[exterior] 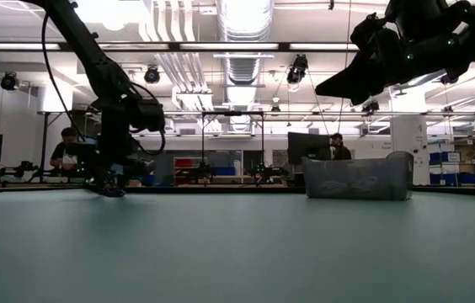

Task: Pick and place USB-C Cables
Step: Put the violet charger cable into the black container

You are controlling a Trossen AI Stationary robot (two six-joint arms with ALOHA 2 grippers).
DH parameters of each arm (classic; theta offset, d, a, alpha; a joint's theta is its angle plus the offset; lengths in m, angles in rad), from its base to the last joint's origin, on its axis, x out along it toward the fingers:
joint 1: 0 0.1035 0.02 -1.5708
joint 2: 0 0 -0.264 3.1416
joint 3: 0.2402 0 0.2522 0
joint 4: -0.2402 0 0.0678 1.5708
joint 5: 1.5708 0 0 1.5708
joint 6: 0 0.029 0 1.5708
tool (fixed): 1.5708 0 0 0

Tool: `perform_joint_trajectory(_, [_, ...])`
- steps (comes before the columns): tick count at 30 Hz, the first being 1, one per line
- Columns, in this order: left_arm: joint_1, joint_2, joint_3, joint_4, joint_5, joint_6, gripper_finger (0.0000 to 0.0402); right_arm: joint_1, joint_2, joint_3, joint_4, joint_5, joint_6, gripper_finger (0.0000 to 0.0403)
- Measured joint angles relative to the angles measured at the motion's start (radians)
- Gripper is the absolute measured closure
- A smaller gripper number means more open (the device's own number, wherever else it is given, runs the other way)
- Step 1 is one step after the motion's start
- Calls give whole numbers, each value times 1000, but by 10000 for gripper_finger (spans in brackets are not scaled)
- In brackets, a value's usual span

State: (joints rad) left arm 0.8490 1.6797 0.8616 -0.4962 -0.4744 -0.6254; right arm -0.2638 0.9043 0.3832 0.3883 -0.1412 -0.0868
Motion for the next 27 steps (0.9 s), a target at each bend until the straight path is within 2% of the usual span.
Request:
perform_joint_trajectory(3, [0, 1, 0, 7, 4, 0, 222, 0, 0, 0, 0, 0, 0, 344])
perform_joint_trajectory(12, [-1, 5, -2, 27, 7, -23, 343, 0, 0, 0, -12, 1, 0, 344])
perform_joint_trajectory(16, [-3, 3, -3, 31, 1, -19, 384, 0, 0, 0, -13, 2, 0, 344])
perform_joint_trajectory(21, [-21, -41, -6, 31, -3, 9, 393, 0, 0, 0, -18, 2, 0, 344])
perform_joint_trajectory(27, [-90, -157, -6, 42, -46, 49, 391, 0, 0, 0, -17, 2, -2, 344])
